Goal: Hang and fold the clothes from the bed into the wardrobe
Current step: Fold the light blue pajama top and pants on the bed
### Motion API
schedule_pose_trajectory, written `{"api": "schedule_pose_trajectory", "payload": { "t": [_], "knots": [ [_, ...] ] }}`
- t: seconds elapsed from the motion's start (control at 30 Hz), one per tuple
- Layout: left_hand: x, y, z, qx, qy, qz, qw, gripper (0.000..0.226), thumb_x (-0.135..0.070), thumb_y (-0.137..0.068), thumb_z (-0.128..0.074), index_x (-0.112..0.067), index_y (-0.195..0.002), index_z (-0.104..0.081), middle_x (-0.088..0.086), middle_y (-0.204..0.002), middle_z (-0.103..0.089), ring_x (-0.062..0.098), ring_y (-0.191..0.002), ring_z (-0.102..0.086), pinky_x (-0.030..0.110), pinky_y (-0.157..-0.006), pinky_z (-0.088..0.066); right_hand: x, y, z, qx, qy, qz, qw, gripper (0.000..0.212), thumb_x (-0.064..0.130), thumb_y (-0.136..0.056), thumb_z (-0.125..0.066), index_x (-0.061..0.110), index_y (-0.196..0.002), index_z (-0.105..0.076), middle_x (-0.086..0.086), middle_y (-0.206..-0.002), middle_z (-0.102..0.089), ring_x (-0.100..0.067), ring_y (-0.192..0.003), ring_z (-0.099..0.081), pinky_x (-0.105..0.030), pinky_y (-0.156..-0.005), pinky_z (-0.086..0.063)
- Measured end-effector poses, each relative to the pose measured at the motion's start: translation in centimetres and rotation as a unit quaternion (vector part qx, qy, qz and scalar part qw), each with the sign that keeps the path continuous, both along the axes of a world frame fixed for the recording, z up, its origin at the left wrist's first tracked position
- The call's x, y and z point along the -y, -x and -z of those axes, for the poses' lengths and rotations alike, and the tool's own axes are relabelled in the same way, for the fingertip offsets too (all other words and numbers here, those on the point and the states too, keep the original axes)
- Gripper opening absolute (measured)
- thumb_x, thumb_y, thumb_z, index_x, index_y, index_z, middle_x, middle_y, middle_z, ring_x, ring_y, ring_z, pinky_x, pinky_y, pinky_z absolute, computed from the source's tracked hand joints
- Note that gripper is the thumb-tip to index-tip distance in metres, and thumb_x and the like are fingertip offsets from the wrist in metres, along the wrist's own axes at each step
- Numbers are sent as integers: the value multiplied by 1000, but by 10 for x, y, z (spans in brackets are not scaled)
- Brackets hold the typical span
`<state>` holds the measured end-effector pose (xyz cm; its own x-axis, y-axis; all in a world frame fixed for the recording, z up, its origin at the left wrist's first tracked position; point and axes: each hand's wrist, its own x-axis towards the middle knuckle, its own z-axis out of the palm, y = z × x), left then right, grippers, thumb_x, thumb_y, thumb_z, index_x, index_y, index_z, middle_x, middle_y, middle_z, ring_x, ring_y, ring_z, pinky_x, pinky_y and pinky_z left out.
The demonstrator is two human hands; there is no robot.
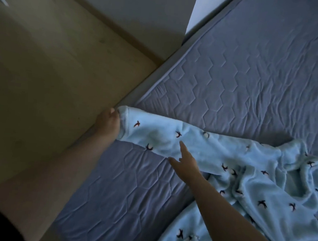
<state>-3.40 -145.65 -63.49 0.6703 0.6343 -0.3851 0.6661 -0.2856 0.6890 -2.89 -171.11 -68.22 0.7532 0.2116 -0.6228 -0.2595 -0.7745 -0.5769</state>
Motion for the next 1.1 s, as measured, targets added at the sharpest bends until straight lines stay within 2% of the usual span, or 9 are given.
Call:
{"api": "schedule_pose_trajectory", "payload": {
  "t": [0.27,0.4,0.43,0.53,0.67,0.8,0.9,1.03,1.1],
  "knots": [
    [23,41,23,-38,56,55,996,43,-29,-96,-47,11,-107,-54,23,-90,-57,43,-97,-54,39,-67,-42,28,9,-3,-20,60,-39,997,71,33,-95,-56,24,-154,-17,-9,-152,-34,-27,-131,-46,-32,-99,-39],
    [24,46,8,-35,62,64,995,41,-30,-96,-51,11,-90,-53,1,-64,-40,34,-65,-47,30,-53,-27,44,-1,-19,4,86,-62,994,60,31,-97,-54,20,-150,-28,-12,-149,-35,-28,-130,-44,-36,-103,-39],
    [25,47,8,-36,58,74,995,36,-31,-96,-51,4,-86,-53,1,-66,-41,15,-72,-38,29,-52,-26,48,-4,-21,15,93,-62,994,58,31,-97,-53,20,-149,-30,-12,-148,-36,-28,-129,-44,-36,-103,-38],
    [22,46,8,-57,58,71,994,29,-33,-95,-52,-5,-101,-54,3,-85,-51,21,-83,-49,27,-58,-31,48,-12,-24,51,109,-66,991,55,31,-96,-53,19,-147,-34,-11,-148,-37,-27,-130,-43,-35,-103,-37],
    [9,17,26,-70,43,56,995,59,-40,-92,-57,0,-133,-45,12,-126,-55,26,-111,-54,27,-77,-38,36,-45,-17,117,139,-49,982,59,28,-95,-54,16,-148,-32,-11,-152,-30,-28,-136,-34,-39,-108,-33],
    [-9,-13,59,-54,36,54,996,58,-48,-84,-64,0,-116,-58,16,-110,-64,27,-94,-61,30,-66,-45,31,-75,2,153,224,-51,961,68,29,-95,-56,13,-152,-22,-10,-155,-25,-27,-144,-19,-44,-114,-28],
    [-25,-36,81,-30,41,62,997,48,-44,-81,-69,-4,-106,-64,8,-98,-67,24,-90,-63,28,-70,-47,26,-90,18,118,299,-52,945,54,32,-94,-55,17,-142,-37,-9,-140,-46,-28,-130,-42,-46,-109,-30],
    [-31,-50,95,-36,243,111,963,7,-19,-87,-66,-14,-92,-64,5,-90,-68,18,-83,-67,37,-79,-52,19,-86,30,148,292,-5,945,17,19,-91,-50,15,-105,-60,-10,-102,-68,-32,-96,-60,-38,-87,-40],
    [-41,-42,92,-19,205,186,961,14,-17,-86,-65,-25,-96,-59,-12,-88,-64,3,-77,-61,27,-70,-47,16,-73,34,165,276,27,946,14,15,-90,-49,13,-101,-58,-11,-96,-67,-34,-91,-59,-38,-80,-42]
  ]
}}
